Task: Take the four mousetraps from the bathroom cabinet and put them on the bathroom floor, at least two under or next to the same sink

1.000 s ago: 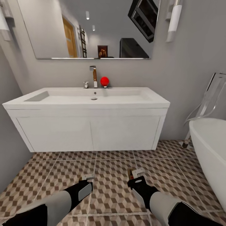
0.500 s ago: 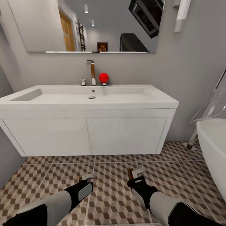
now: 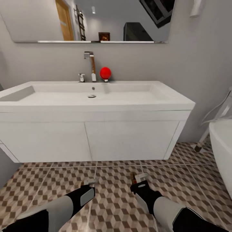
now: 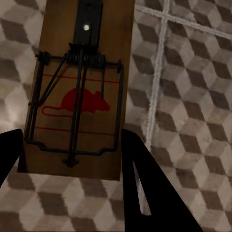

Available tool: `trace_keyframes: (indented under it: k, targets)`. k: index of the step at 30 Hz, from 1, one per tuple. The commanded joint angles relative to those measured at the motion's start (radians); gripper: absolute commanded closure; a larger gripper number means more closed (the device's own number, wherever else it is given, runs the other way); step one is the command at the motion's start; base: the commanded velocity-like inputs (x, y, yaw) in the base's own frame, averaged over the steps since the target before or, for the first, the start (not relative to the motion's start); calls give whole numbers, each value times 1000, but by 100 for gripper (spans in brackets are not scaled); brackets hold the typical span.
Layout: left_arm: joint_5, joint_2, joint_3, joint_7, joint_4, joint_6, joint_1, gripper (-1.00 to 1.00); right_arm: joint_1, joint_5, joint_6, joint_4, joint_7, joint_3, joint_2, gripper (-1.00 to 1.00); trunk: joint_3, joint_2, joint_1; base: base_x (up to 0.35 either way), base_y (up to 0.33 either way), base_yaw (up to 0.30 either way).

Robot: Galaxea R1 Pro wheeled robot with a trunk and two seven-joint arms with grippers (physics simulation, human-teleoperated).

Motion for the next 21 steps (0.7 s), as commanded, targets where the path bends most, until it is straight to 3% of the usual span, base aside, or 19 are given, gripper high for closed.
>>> trace_keyframes:
  k: [1,6,18,21]
  targets:
    - [-3,0,-5,5,-2,7,-1,100,0,-10,6,-2,-4,9,0,100,-5,-1,1,333,0,0]
    - [-4,0,-5,5,-3,6,-1,100,0,-10,6,-2,-4,9,0,100,-24,-2,3,288,0,0]
    - [-6,0,-6,7,-2,3,-1,100,0,-17,12,4,-18,8,0,100,-71,-5,8,15,0,0]
    - [-6,0,-6,7,1,3,-1,100,0,-18,10,4,-71,7,1,100,-82,-5,10,0,0,0]
